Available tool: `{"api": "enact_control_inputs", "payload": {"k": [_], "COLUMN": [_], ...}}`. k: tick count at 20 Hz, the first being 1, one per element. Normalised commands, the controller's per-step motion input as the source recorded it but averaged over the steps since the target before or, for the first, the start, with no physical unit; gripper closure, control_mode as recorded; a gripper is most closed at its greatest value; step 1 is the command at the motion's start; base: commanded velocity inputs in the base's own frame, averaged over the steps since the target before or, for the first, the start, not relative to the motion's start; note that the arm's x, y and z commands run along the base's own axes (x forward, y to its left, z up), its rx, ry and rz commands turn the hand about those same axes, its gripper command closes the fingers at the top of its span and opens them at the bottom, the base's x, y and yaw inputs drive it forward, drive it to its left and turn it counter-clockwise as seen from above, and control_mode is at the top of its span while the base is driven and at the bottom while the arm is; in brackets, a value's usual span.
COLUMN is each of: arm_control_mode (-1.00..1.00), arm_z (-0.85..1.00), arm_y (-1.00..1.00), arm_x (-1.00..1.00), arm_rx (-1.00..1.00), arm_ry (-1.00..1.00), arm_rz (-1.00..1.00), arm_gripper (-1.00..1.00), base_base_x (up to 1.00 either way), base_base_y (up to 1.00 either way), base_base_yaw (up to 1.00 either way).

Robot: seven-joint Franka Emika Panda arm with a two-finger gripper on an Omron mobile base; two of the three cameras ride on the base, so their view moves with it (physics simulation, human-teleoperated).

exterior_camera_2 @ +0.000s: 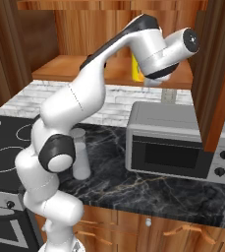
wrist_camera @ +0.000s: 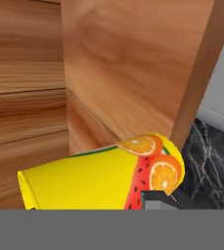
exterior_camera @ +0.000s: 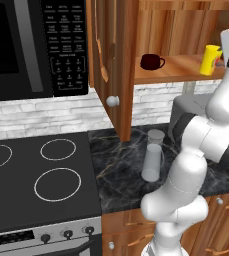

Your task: There is a tray on the dining counter. Grab the cup, mug, and pitcher and place them on the tray. The pitcher may be placed next to the tray if it cannot fit the tray.

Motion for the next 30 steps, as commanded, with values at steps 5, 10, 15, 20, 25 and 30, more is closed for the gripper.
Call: {"api": "enact_control_inputs", "payload": {"k": [5,10,15,20,25,30], "arm_control_mode": [-1.0,-1.0,-1.0,-1.0,-1.0,-1.0], "arm_z": [0.0,0.0,0.0,-0.17,-0.27,-0.23], "arm_y": [0.01,0.28,0.47,0.39,0.36,0.41], "arm_x": [-1.0,-0.86,-0.59,-0.54,-0.59,-0.53], "arm_rx": [0.0,0.0,-0.01,0.0,0.0,0.0], "arm_ry": [0.0,0.03,0.16,0.15,0.03,0.0], "arm_rz": [0.0,0.0,0.0,0.0,0.0,0.0], "arm_gripper": [1.0,1.0,1.0,1.0,1.0,1.0], "base_base_x": [0.0,0.0,0.0,0.0,0.0,0.0], "base_base_y": [0.0,0.0,0.0,0.0,0.0,0.0], "base_base_yaw": [0.0,0.0,0.0,0.0,0.0,0.0]}}
